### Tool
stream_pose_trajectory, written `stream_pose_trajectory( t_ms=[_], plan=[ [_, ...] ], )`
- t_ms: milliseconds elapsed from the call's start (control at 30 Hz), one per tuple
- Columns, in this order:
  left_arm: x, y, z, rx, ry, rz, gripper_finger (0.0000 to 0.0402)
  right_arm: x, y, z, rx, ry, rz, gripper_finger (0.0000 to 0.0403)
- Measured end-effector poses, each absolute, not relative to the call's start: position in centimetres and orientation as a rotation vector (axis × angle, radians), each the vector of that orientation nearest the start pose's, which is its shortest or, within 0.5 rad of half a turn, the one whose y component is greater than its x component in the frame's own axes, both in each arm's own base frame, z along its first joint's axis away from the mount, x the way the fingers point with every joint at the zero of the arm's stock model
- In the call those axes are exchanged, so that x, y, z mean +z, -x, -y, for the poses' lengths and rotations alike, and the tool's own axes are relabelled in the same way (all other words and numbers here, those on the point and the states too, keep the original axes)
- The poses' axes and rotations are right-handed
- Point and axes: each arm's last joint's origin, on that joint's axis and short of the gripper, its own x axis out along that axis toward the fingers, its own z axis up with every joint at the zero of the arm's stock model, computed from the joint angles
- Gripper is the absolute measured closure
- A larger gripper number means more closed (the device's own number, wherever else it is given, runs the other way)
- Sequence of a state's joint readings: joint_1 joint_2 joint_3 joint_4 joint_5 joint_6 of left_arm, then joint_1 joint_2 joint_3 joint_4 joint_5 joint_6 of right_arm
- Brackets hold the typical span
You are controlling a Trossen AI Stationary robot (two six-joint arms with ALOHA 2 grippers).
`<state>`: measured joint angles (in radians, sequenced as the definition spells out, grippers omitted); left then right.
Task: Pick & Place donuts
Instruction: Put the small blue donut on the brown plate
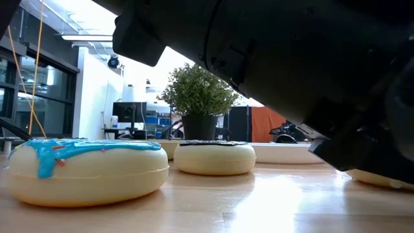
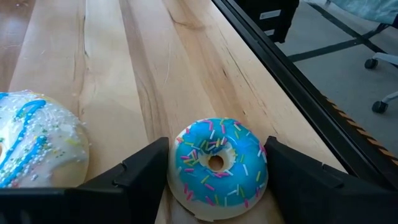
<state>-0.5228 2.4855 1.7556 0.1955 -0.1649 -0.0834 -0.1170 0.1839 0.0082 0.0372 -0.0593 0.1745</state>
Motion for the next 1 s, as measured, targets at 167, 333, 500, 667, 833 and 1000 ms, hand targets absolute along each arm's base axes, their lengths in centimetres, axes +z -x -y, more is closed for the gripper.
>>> stream_pose_trajectory(
  t_ms=[167, 333, 500, 667, 833, 1000],
  plan=[
    [9.7, -46.6, 26.3, -0.327, -0.099, -0.521, 0.0191, 15.5, -10.7, 1.1, -0.07, -0.187, -0.132, 0.0402],
    [9.7, -46.5, 26.3, -0.326, -0.097, -0.522, 0.0207, 15.5, -10.7, 1.1, -0.069, -0.186, -0.132, 0.0402],
    [10.3, -46.5, 26.2, -0.32, -0.112, -0.523, 0.0207, 15.5, -10.7, 1.1, -0.07, -0.186, -0.132, 0.0402],
    [11.8, -46.2, 25.4, -0.276, -0.158, -0.559, 0.0207, 15.5, -10.7, 1.1, -0.07, -0.186, -0.133, 0.0402],
    [14.8, -45.9, 24.8, -0.228, -0.17, -0.555, 0.0207, 15.5, -10.7, 1.1, -0.07, -0.187, -0.134, 0.0402],
    [16.6, -45.1, 24.3, -0.195, -0.182, -0.539, 0.0206, 15.5, -10.7, 1.1, -0.07, -0.187, -0.134, 0.0402]
  ],
)
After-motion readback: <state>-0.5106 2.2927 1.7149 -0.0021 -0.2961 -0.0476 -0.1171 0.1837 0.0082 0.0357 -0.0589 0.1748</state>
